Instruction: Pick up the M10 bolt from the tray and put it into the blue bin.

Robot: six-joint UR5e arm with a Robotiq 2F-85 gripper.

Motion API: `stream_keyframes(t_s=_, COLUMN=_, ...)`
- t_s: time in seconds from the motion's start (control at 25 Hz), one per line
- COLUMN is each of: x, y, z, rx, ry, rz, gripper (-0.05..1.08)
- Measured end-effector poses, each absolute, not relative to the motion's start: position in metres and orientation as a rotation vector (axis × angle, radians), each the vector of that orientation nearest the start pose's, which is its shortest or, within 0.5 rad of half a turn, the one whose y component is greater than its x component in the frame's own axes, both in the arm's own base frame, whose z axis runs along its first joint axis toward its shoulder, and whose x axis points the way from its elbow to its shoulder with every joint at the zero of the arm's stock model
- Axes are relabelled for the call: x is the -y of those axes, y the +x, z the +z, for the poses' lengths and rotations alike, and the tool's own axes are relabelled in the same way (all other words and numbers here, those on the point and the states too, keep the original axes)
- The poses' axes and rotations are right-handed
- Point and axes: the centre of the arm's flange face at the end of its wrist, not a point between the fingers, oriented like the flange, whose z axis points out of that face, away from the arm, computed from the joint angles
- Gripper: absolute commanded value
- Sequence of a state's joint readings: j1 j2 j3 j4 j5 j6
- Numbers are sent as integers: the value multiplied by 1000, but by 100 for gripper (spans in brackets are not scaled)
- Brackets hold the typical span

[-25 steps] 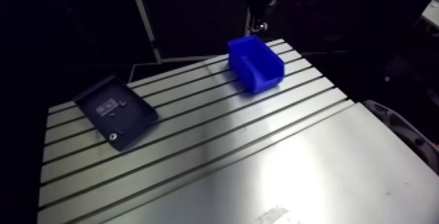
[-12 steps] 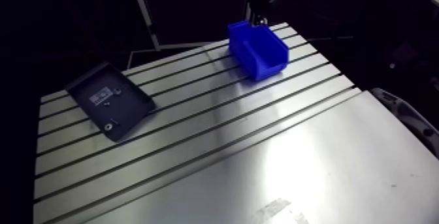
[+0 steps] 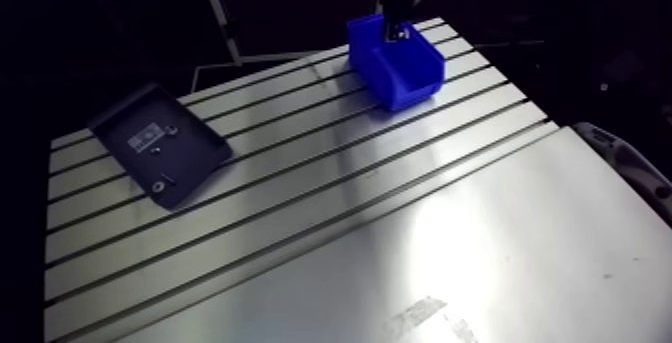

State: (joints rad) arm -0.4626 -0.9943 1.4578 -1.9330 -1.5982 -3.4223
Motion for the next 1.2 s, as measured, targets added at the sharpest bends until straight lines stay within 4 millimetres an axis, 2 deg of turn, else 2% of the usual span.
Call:
stream_keyframes(t_s=0.56, x=-189, y=-671, z=192, rx=-2373, ry=-1944, rz=-128, gripper=104)
stream_keyframes(t_s=0.92, x=-188, y=-672, z=181, rx=-2374, ry=-1940, rz=-130, gripper=100)
stream_keyframes(t_s=1.08, x=-186, y=-672, z=178, rx=-2372, ry=-1942, rz=-130, gripper=88)
stream_keyframes(t_s=1.2, x=-186, y=-673, z=175, rx=-2371, ry=-1943, rz=-130, gripper=69)
